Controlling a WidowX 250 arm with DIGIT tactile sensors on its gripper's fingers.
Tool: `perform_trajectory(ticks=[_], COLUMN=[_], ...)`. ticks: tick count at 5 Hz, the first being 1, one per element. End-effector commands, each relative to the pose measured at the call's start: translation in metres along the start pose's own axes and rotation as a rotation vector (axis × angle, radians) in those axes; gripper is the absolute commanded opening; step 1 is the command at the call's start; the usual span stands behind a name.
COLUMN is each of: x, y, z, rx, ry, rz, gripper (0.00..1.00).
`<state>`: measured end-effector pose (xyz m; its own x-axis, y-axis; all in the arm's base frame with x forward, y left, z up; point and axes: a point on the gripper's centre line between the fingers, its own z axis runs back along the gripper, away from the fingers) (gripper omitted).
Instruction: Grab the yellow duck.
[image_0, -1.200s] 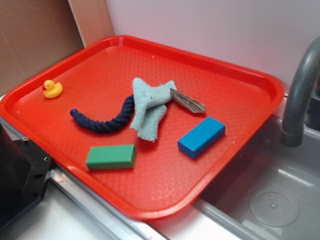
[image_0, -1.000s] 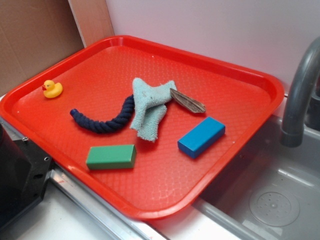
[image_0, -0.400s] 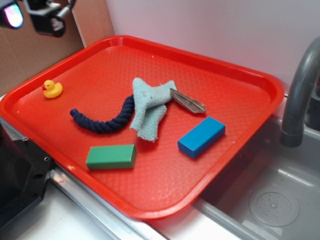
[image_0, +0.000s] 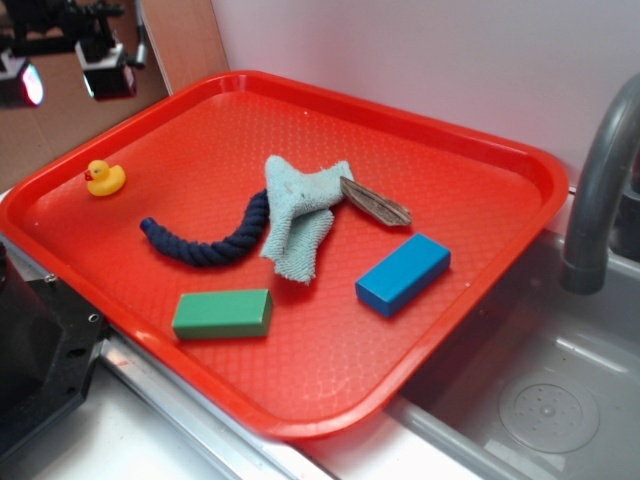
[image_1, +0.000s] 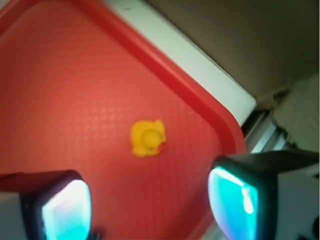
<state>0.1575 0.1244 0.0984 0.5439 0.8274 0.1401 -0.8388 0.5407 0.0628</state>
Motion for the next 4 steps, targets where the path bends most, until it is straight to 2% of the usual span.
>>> perform_trajectory(ticks=[1,3,4], x=[0.004,0.015,0.016], y=[0.036,0.039,0.030], z=[-0.029,-0.039,-0.046], rx=[0.019,-0.010,0.003], ry=[-0.019,-0.040,-0.036], rz=[0.064,0.017,-0.022], gripper=[1.00,1.00,1.00])
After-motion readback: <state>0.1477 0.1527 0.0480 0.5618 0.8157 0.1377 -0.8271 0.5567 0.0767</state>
